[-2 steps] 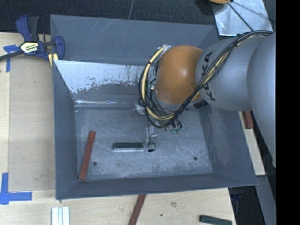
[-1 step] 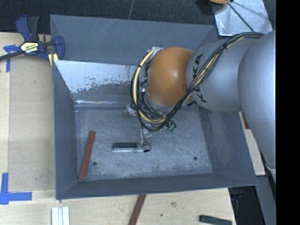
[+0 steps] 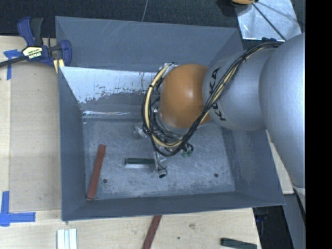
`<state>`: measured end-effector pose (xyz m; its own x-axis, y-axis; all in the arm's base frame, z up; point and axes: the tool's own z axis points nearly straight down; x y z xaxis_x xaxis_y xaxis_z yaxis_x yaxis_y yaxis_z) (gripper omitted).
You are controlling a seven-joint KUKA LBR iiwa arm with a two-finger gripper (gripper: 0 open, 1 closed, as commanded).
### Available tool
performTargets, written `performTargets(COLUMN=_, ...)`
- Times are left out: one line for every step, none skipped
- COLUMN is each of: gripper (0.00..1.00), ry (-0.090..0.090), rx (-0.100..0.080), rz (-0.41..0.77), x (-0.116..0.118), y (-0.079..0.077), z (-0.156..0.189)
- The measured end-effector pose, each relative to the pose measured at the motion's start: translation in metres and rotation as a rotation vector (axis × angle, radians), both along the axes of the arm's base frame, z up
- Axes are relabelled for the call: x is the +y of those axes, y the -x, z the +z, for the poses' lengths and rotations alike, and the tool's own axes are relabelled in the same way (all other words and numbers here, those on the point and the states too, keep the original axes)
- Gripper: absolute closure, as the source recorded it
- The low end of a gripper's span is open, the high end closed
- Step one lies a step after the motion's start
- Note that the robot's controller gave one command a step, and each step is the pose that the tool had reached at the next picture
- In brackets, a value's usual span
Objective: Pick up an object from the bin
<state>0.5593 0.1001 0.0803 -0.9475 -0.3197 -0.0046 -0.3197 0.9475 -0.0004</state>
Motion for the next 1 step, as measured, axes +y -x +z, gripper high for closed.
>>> performTargets(gripper=1.0, ry=-0.001, rx=0.002, rz=0.185, x=0.0194, y=0.054, z=-0.0097)
